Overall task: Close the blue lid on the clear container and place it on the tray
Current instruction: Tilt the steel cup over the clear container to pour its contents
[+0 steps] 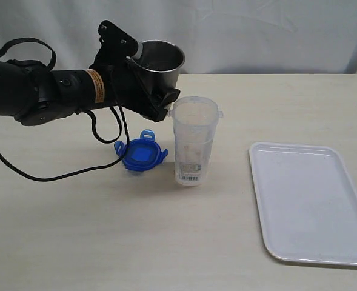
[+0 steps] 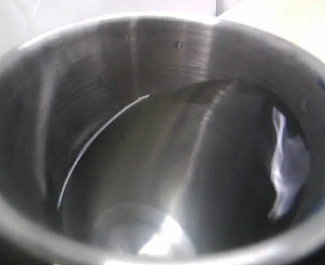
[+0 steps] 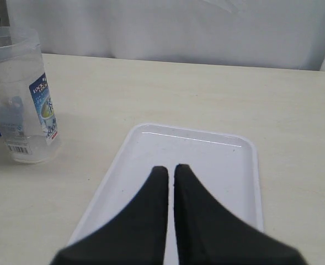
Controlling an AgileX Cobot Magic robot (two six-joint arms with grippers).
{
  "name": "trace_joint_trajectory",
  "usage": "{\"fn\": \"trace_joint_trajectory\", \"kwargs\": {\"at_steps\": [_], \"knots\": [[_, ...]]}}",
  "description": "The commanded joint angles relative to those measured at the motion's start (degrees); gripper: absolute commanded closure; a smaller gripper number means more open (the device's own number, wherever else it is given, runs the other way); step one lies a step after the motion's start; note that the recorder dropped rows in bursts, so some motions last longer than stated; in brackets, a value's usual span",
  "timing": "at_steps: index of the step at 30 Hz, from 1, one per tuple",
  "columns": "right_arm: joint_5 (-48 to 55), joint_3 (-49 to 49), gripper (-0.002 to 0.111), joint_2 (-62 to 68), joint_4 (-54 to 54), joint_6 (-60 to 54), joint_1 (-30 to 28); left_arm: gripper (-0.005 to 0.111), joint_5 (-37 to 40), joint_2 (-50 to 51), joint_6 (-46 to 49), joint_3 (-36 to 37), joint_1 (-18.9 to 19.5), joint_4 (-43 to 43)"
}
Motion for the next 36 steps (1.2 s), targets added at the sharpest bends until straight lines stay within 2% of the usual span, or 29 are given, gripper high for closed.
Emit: {"fn": "trace_joint_trajectory", "kwargs": {"at_steps": [1,9,13,20,36], "knots": [[-0.1,0.1,0.104,-0.2,0.1,0.2,-0.4,0.107,-3.0,-1.1,3.1,-0.9,0.0,-0.8],[-0.1,0.1,0.104,-0.2,0.1,0.2,-0.4,0.107,-2.1,-1.1,6.9,-1.9,0.0,-1.4],[-0.1,0.1,0.104,-0.2,0.1,0.2,-0.4,0.107,0.8,-1.1,7.3,-3.2,-0.4,-1.3],[-0.1,0.1,0.104,-0.2,0.1,0.2,-0.4,0.107,0.9,-1.1,14.7,-3.2,-0.4,-1.2],[-0.1,0.1,0.104,-0.2,0.1,0.2,-0.4,0.107,0.9,-1.1,22.9,-3.2,-0.5,-1.2]]}}
